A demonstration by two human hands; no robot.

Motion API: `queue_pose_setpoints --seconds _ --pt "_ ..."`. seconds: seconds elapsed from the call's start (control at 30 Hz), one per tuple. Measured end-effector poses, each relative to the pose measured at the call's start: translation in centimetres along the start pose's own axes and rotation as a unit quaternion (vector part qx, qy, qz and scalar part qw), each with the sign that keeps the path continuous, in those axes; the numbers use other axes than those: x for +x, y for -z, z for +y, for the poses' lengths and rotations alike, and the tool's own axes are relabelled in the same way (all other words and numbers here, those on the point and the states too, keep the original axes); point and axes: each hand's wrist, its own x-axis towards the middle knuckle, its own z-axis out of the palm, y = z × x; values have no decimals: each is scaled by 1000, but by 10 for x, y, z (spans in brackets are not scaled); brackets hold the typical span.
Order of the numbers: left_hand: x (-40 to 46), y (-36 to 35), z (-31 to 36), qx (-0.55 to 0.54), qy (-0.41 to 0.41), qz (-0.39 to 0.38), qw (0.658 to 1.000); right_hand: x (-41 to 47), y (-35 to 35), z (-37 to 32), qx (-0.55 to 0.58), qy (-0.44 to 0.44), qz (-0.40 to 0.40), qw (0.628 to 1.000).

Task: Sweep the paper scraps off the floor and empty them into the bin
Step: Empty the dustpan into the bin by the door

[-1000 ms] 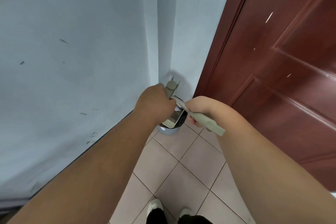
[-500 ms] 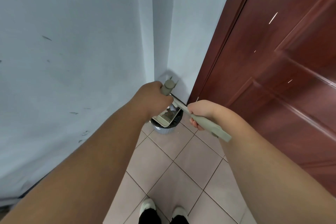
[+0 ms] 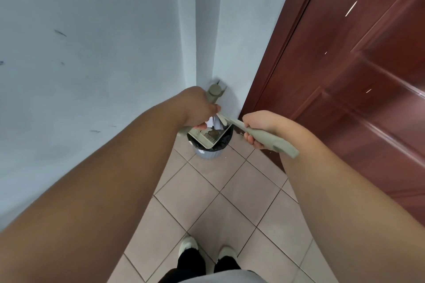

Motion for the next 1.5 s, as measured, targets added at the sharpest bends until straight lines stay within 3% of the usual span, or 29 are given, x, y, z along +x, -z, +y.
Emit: queue_pose_setpoints --seconds 0.17,0.3,0.43,0.73,1.03,1.5 --pt "-9 11 11 91 -34 -1 995 -7 1 0 -5 -24 -42 999" --pt "-13 18 24 187 -58 -9 981 -10 1 3 50 7 -26 998" --pt "-13 23 34 246 -78 -7 966 -16 3 3 38 -37 -55 997" --pt "-20 -1 23 409 -121 -34 904 -26 -2 16 125 -38 -61 989" --pt "-31 -30 10 422 -161 -30 892 -27 -2 25 173 -27 -63 982" --pt "-56 -88 -8 472 -128 -47 871 -26 8 71 159 -13 -68 985"
